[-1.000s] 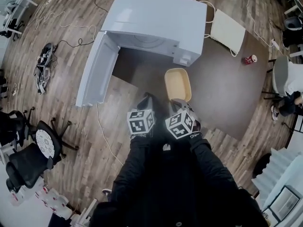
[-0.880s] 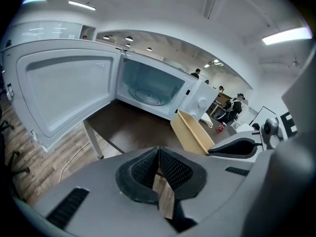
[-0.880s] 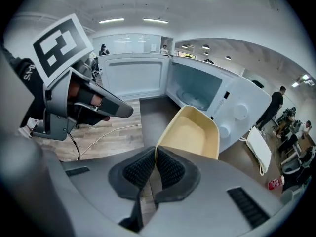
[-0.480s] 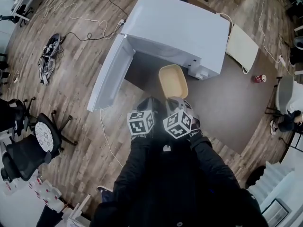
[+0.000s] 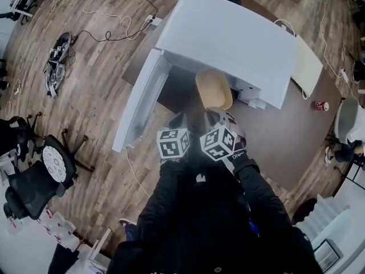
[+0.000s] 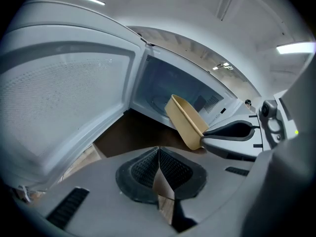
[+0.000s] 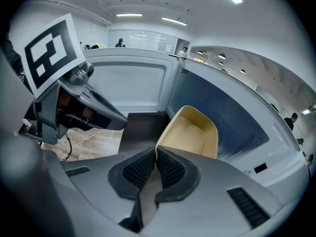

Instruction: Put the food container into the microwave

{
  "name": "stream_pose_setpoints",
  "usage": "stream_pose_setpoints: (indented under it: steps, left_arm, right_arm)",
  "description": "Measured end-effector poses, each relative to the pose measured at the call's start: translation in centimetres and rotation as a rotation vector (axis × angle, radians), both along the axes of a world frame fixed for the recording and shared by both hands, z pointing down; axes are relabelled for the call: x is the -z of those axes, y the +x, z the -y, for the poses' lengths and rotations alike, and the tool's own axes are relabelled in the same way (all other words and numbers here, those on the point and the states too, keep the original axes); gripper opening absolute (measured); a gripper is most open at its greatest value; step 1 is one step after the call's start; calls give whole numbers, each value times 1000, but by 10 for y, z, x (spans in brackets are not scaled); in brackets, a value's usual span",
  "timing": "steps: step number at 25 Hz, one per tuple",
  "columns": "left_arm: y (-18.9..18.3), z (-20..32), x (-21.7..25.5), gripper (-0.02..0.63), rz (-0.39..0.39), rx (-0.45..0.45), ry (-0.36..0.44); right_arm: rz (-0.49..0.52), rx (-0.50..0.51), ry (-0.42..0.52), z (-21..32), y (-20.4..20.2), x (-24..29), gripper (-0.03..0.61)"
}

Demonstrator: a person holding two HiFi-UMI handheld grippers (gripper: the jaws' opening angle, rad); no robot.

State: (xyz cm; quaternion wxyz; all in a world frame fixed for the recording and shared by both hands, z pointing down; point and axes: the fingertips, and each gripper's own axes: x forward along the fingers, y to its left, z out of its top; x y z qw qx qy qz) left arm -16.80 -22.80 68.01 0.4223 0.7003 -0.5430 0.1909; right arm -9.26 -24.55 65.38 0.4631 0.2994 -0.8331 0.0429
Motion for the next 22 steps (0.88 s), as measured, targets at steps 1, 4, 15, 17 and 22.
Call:
stream_pose_setpoints:
  steps: [1, 4, 15, 17, 22]
  left_arm:
    - [-1, 5, -1, 34, -2, -5, -3]
    - [-2, 21, -5, 34, -5, -21, -11]
    - [-8, 73, -19, 34, -13, -79, -27]
    - [-7, 81, -21, 34, -15, -88, -28]
    - [-9, 92, -26, 34, -13, -99, -41]
  right_arm:
    - [-5, -1, 5, 7, -1, -1, 34]
    - [-22, -5, 25, 32, -3, -3, 34]
    - [-81, -39, 98, 110, -13, -14, 34]
    - [-86, -48, 101, 118, -13, -18, 34]
    - [-96, -64, 114, 141, -13, -24, 34]
